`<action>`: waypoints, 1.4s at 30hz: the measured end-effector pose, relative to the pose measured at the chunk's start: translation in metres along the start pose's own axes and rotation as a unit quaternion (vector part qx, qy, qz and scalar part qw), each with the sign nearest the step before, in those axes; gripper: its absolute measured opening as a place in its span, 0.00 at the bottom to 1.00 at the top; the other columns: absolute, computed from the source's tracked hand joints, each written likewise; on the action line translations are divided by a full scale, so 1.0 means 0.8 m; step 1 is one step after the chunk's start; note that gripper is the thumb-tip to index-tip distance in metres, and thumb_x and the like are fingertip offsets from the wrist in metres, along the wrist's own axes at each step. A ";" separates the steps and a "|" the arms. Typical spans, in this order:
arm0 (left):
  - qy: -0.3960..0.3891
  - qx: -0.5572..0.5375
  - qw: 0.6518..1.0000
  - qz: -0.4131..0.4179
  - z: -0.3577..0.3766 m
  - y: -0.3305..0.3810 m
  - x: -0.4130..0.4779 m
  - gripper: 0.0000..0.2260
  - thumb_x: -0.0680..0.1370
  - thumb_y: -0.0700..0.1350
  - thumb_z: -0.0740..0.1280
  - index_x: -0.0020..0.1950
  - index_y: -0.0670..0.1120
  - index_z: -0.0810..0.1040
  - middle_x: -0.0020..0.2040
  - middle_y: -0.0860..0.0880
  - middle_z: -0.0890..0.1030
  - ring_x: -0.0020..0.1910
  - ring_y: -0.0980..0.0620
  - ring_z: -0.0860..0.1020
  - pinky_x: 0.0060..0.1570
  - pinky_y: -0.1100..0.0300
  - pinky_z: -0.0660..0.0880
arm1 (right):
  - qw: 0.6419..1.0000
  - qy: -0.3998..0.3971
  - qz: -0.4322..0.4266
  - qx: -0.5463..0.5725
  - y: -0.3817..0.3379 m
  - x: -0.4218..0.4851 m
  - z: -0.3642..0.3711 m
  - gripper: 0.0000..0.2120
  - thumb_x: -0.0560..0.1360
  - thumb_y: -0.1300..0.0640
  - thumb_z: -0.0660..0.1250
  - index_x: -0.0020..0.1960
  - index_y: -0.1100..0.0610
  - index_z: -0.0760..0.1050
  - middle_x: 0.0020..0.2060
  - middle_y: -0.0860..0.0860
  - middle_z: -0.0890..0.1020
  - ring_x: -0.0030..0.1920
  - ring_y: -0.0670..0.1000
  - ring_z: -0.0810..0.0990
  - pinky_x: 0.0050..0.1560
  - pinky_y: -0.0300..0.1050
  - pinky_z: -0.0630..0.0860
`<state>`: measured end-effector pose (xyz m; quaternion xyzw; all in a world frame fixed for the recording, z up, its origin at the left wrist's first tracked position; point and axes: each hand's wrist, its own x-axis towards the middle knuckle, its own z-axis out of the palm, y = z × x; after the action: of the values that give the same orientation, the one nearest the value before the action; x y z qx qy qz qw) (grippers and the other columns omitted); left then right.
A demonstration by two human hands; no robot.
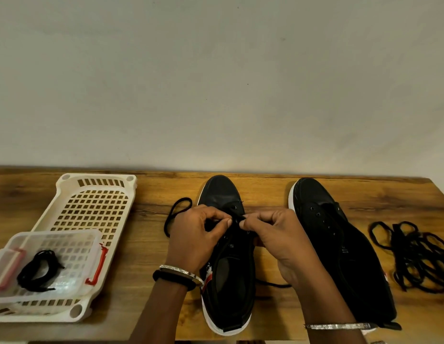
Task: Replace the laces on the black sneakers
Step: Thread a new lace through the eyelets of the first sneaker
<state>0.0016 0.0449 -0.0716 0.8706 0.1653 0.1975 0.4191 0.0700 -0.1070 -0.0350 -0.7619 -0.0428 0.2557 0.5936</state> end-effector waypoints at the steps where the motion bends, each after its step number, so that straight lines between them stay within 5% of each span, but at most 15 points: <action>1: 0.003 -0.002 1.000 -0.004 0.001 0.000 0.000 0.02 0.74 0.47 0.75 0.45 0.54 0.86 0.41 0.59 0.83 0.43 0.63 0.80 0.44 0.63 0.79 | 1.000 -0.004 0.008 0.019 0.002 0.001 0.000 0.06 0.73 0.64 0.73 0.40 0.58 0.87 0.40 0.53 0.87 0.47 0.54 0.86 0.53 0.53 0.82; 9: -0.009 0.006 1.000 -0.004 0.003 -0.001 -0.002 0.02 0.74 0.48 0.75 0.45 0.55 0.86 0.42 0.59 0.83 0.44 0.63 0.80 0.45 0.55 0.80 | 0.996 -0.002 0.038 0.081 0.007 0.005 0.003 0.03 0.72 0.65 0.73 0.41 0.63 0.86 0.42 0.62 0.86 0.45 0.57 0.84 0.57 0.59 0.80; 14: 0.021 0.037 0.999 -0.007 0.006 0.000 -0.002 0.03 0.73 0.47 0.75 0.45 0.54 0.86 0.42 0.59 0.84 0.42 0.62 0.80 0.43 0.55 0.80 | 0.985 -0.031 0.054 0.159 0.007 0.009 -0.001 0.11 0.76 0.57 0.73 0.47 0.66 0.85 0.40 0.59 0.86 0.39 0.52 0.83 0.43 0.42 0.82; 20: 0.044 0.003 0.999 -0.028 0.007 0.001 -0.001 0.05 0.71 0.47 0.77 0.45 0.55 0.86 0.39 0.62 0.84 0.41 0.65 0.81 0.40 0.63 0.79 | 0.993 -0.013 0.011 0.115 0.017 0.012 0.009 0.02 0.74 0.65 0.73 0.46 0.63 0.84 0.38 0.58 0.84 0.38 0.48 0.81 0.36 0.36 0.77; 23: 0.042 -0.045 0.998 -0.022 0.006 0.002 -0.002 0.12 0.70 0.46 0.78 0.51 0.56 0.83 0.39 0.60 0.83 0.43 0.63 0.81 0.44 0.63 0.78 | 0.998 -0.013 0.000 0.066 0.018 0.014 0.013 0.05 0.77 0.62 0.71 0.43 0.56 0.83 0.36 0.50 0.83 0.40 0.47 0.80 0.37 0.37 0.75; 26: 0.003 -0.045 0.999 0.008 -0.003 0.000 -0.001 0.24 0.67 0.58 0.75 0.62 0.63 0.76 0.50 0.63 0.81 0.54 0.61 0.76 0.54 0.52 0.74 | 0.998 0.029 0.007 0.057 0.021 0.015 0.018 0.09 0.80 0.60 0.66 0.43 0.53 0.79 0.40 0.52 0.82 0.42 0.50 0.80 0.37 0.41 0.75; 33: -0.069 0.042 0.997 -0.016 -0.022 -0.004 -0.004 0.35 0.60 0.72 0.66 0.66 0.79 0.60 0.68 0.68 0.63 0.68 0.58 0.58 0.65 0.46 0.60 | 0.931 0.035 -0.030 0.362 -0.006 0.007 0.012 0.07 0.84 0.62 0.57 0.48 0.58 0.69 0.40 0.56 0.84 0.44 0.55 0.84 0.48 0.48 0.80; 36: -0.062 0.046 0.997 -0.029 -0.020 -0.002 -0.003 0.36 0.59 0.71 0.65 0.67 0.78 0.60 0.71 0.66 0.62 0.71 0.55 0.57 0.68 0.43 0.57 | 0.866 -0.014 -0.037 0.499 -0.014 0.002 -0.005 0.10 0.84 0.60 0.56 0.44 0.56 0.68 0.29 0.52 0.71 0.28 0.50 0.75 0.35 0.44 0.79; 39: -0.057 0.039 0.997 -0.041 -0.019 -0.002 -0.003 0.38 0.59 0.71 0.66 0.69 0.72 0.62 0.69 0.66 0.64 0.71 0.56 0.58 0.69 0.43 0.57 | 0.911 0.016 -0.057 0.409 -0.009 0.005 -0.033 0.07 0.79 0.58 0.63 0.42 0.56 0.72 0.27 0.49 0.61 0.22 0.45 0.59 0.23 0.39 0.62; 42: -0.057 0.030 0.996 -0.053 -0.019 -0.005 -0.003 0.39 0.59 0.71 0.67 0.69 0.70 0.63 0.67 0.65 0.67 0.70 0.54 0.62 0.69 0.42 0.59 | 0.985 0.076 -0.129 0.091 0.001 0.007 -0.051 0.06 0.77 0.55 0.71 0.42 0.54 0.77 0.27 0.53 0.69 0.25 0.53 0.66 0.28 0.42 0.65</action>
<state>-0.0079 0.0561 -0.0664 0.8826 0.1932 0.1199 0.4115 0.0930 -0.1414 -0.0308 -0.7101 -0.0721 0.1215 0.6898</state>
